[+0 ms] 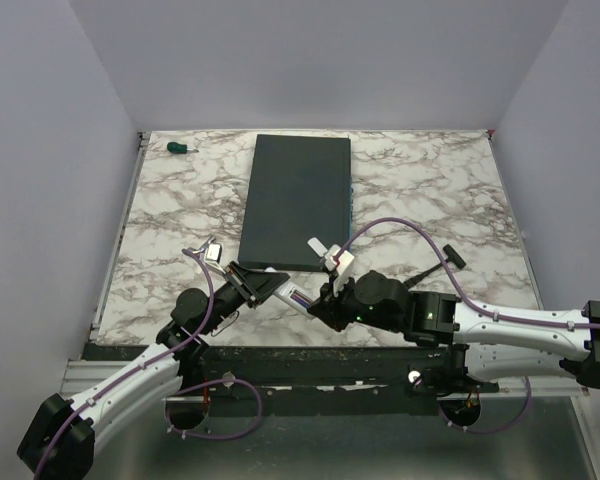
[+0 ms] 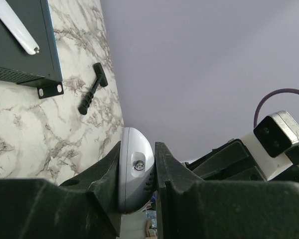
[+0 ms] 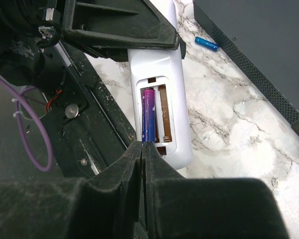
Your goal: Load the batteries into the remote control
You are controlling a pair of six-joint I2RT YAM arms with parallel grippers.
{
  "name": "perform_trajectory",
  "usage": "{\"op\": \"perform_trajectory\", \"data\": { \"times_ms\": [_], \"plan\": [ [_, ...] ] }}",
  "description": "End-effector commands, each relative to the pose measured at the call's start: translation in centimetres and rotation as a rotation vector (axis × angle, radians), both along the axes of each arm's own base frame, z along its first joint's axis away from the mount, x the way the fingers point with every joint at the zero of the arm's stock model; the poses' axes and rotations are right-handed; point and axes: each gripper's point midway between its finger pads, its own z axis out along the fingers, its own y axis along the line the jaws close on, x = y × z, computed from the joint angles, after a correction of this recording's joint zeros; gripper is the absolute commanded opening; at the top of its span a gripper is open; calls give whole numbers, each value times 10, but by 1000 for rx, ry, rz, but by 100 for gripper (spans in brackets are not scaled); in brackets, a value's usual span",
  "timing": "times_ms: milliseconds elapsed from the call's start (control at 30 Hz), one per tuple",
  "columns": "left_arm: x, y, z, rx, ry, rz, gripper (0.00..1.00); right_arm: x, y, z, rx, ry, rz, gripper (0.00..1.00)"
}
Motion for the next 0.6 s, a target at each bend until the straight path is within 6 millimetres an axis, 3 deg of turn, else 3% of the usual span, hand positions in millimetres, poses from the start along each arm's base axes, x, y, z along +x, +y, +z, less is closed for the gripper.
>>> {"op": "perform_trajectory", "data": {
  "times_ms": [0, 567],
  "plan": [
    [-2, 1, 5, -26, -9, -3, 0, 7, 11, 24, 62, -44, -16, 12],
    [-2, 0, 9, -23, -20, -5, 0, 9, 16, 23, 39, -38, -22, 13]
  ]
}}
